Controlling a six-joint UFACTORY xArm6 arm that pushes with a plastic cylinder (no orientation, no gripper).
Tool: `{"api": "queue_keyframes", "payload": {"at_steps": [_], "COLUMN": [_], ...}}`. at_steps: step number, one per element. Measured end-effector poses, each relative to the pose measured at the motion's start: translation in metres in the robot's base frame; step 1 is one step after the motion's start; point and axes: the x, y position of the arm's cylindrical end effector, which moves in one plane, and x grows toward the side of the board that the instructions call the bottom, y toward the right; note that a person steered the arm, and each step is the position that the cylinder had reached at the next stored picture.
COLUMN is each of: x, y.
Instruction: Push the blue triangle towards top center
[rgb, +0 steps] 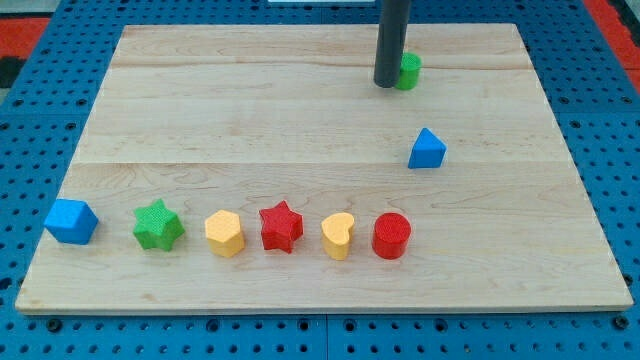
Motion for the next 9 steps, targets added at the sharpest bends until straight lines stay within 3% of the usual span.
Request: {"api": "queue_keyframes", "payload": {"at_steps": [1, 2, 4, 5, 7, 9], "x": [0.02, 0.032, 0.133, 0.152, 0.117, 0.098], "y": [0.017, 0.081, 0.085, 0.066, 0.001, 0.004]}}
